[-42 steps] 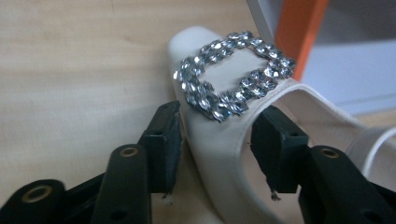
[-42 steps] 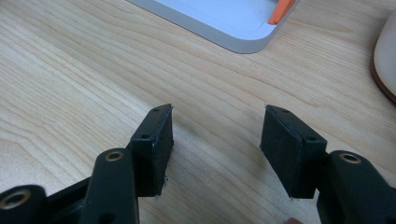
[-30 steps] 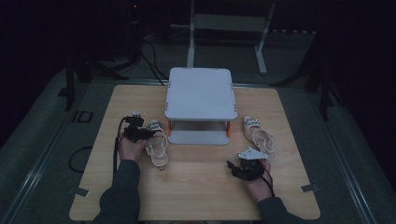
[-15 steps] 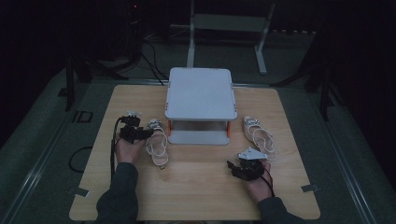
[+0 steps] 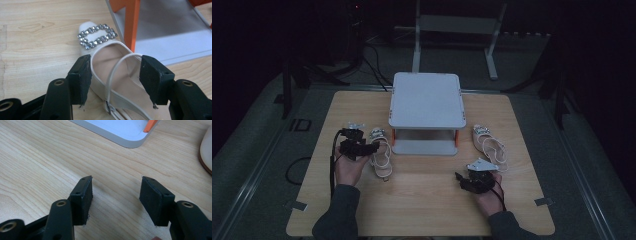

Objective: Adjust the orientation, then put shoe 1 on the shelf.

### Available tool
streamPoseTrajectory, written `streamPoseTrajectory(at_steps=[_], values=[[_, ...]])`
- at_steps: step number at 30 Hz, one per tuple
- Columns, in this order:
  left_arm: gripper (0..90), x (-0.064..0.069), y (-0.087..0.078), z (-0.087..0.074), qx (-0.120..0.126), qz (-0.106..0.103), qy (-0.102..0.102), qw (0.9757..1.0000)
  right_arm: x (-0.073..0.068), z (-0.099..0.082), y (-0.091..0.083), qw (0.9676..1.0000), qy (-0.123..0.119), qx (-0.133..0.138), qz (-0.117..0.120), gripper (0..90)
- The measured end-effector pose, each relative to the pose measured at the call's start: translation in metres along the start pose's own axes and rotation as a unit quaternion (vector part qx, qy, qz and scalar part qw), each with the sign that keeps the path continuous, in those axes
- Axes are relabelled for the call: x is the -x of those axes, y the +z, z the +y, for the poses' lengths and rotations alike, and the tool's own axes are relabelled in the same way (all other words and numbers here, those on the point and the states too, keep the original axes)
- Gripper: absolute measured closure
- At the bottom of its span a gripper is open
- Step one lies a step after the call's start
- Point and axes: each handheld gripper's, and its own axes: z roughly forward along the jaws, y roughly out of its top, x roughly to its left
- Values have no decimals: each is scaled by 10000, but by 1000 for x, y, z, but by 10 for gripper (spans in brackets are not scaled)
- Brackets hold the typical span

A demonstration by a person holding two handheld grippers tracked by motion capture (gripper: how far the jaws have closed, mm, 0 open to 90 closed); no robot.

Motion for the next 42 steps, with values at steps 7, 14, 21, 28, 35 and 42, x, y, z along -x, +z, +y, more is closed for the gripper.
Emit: streamPoseTrajectory(at_steps=[7, 14, 21, 28, 35, 42], values=[[441, 2, 10, -6, -245, 175, -102, 9995, 0, 0, 0, 10000, -2, -10, 5, 435], [461, -1, 21, -3, -441, 243, -278, 9983, 0, 0, 0, 10000, 1, -12, -3, 436], [494, -2, 28, -3, -598, 325, -376, 9970, 0, 0, 0, 10000, -39, -15, -33, 435], [523, -9, 27, -7, -668, 374, -443, 9961, -1, 0, 0, 10000, -63, -14, -49, 435], [557, -14, 23, -8, -734, 398, -523, 9951, -1, 0, 0, 10000, -62, -14, -51, 435], [605, -18, 22, -8, -947, 374, -545, 9933, -1, 0, 0, 10000, -60, -14, -48, 435]])
